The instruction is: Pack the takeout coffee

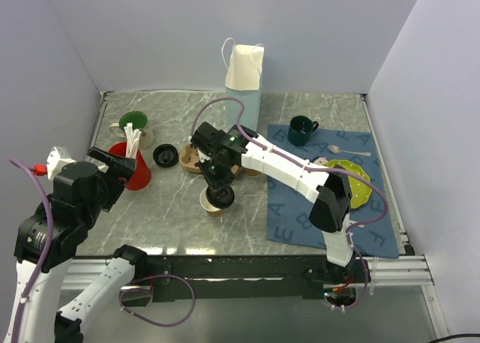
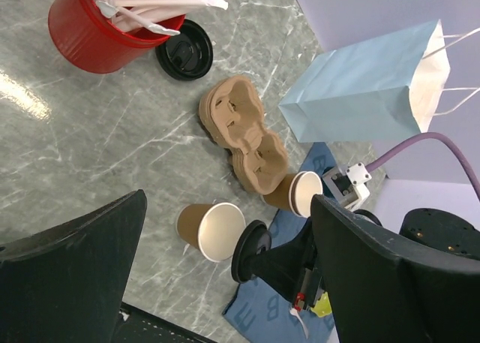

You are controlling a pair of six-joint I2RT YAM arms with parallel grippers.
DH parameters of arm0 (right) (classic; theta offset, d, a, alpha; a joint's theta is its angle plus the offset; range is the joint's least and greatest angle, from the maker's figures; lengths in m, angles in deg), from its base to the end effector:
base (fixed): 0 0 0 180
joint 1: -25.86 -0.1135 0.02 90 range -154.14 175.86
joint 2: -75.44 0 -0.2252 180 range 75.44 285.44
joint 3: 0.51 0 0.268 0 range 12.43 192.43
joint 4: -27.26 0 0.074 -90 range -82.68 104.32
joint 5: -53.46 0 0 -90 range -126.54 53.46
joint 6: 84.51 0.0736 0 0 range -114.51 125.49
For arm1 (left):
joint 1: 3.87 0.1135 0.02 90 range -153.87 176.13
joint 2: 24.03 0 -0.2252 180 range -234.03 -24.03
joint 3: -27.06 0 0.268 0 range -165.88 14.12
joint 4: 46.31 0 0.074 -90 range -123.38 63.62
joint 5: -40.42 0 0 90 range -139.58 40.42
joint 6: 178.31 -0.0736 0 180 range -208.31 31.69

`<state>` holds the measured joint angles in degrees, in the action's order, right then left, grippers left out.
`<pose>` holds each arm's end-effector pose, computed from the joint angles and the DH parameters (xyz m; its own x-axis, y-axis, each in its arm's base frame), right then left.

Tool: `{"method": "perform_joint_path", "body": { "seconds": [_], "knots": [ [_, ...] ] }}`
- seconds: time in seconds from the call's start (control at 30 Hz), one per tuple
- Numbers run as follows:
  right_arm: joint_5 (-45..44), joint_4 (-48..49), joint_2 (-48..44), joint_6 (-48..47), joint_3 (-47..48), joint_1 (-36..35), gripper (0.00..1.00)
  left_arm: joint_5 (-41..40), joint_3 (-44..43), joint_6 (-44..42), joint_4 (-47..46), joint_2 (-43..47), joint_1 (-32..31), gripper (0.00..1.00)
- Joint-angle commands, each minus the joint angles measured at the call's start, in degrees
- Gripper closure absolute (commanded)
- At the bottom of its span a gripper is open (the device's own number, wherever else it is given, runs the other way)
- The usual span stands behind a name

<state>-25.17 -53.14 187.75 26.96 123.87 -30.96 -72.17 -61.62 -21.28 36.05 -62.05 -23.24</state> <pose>0.2185 0.3607 0.2421 -0.7882 -0.5498 -0.2766 -0.6145 0.7273 0.3057 0.1351 -0.0175 0.3849 -0.1915 -0.8337 -0.5179 -0.4572 0.5427 -0.7046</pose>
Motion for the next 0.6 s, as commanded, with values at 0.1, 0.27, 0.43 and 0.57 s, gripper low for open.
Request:
{"method": "perform_joint_path", "body": {
  "seconds": [0.1,0.27,0.43,0.57],
  "knots": [
    [-3.90,-2.24,4.75,2.08,8.18,-1.72,1.00,-0.79,1.30,-0.93,1.23,1.11,0.04,0.03],
    [-4.87,-3.46,8.53,2.34,12.74,-1.81,1.00,-1.93,-0.45,-1.81,1.67,0.58,0.04,0.03],
    [-4.70,-3.29,10.20,2.70,13.45,-2.16,1.00,-2.20,-0.72,-1.98,1.85,0.49,0.04,0.03],
    [-4.96,-3.38,11.35,2.87,12.75,-2.95,1.00,-2.37,-0.11,-2.16,1.94,0.75,-0.05,0.03]
  ]
}}
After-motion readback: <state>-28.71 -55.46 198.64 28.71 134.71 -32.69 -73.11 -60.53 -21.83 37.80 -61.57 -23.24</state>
